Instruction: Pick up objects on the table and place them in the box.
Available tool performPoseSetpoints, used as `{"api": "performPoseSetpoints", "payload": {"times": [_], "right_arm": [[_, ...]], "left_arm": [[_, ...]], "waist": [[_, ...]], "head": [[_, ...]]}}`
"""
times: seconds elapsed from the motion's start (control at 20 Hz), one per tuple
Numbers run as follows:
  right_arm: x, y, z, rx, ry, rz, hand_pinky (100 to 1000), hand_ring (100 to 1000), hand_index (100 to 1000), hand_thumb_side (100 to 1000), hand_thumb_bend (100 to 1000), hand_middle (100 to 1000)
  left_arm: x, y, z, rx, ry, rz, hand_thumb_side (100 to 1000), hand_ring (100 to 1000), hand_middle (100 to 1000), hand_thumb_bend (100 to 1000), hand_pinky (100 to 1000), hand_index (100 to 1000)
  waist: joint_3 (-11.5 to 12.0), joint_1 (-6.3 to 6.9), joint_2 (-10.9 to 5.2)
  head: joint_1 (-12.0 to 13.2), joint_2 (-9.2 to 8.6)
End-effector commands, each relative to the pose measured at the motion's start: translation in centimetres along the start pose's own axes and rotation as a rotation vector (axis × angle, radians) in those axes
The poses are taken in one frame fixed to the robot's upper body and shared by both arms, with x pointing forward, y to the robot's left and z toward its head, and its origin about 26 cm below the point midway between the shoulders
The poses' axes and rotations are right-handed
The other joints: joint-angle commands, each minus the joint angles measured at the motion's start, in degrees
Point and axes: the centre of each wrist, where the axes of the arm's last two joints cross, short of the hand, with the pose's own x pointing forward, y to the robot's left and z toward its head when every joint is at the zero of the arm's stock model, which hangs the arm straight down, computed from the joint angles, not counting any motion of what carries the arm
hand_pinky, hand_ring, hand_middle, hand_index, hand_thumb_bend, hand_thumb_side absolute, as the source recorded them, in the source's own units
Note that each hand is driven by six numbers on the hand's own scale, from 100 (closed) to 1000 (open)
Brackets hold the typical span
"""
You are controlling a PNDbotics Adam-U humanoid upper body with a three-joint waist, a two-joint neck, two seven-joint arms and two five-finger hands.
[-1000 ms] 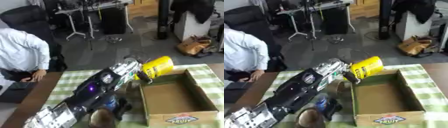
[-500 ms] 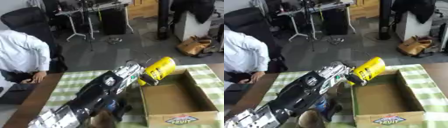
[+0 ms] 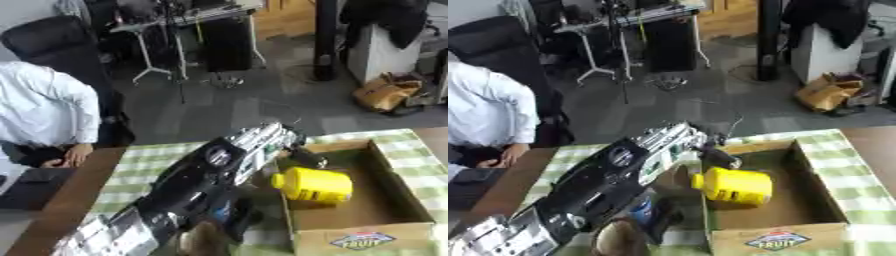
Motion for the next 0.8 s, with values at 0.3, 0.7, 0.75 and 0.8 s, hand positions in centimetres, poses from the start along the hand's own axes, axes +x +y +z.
{"api": "performPoseSetpoints", "payload": {"times": [0.3, 0.7, 0.75, 0.8], "right_arm": [[0.3, -0.1, -0.9, -0.102, -0.100, -0.090, 892, 974, 884, 1000, 100, 867], [0.2, -0.3, -0.9, -0.101, -0.103, -0.088, 893, 974, 884, 1000, 100, 868], [0.2, -0.3, -0.8, -0.100, -0.102, -0.088, 894, 974, 884, 1000, 100, 868], [0.2, -0.4, -0.8, -0.100, -0.102, -0.087, 894, 974, 884, 1000, 100, 868]], "left_arm": [[-0.6, 2.0, 1.3, 0.046, -0.003, 0.010, 1000, 895, 848, 321, 911, 1000], [-2.1, 3.8, 3.7, 0.141, 0.001, 0.042, 1000, 869, 815, 314, 889, 987], [-2.5, 4.1, 4.4, 0.167, 0.007, 0.047, 1000, 864, 810, 312, 883, 979], [-2.8, 4.3, 5.0, 0.189, 0.010, 0.051, 1000, 864, 810, 312, 883, 979]], "waist": [[0.20, -0.50, -1.07], [0.75, -0.87, -1.21], [0.89, -0.93, -1.21], [0.97, -0.96, -1.21]], "head": [[-0.10, -0.09], [0.12, 1.00], [0.47, 1.11], [0.73, 1.16]]}}
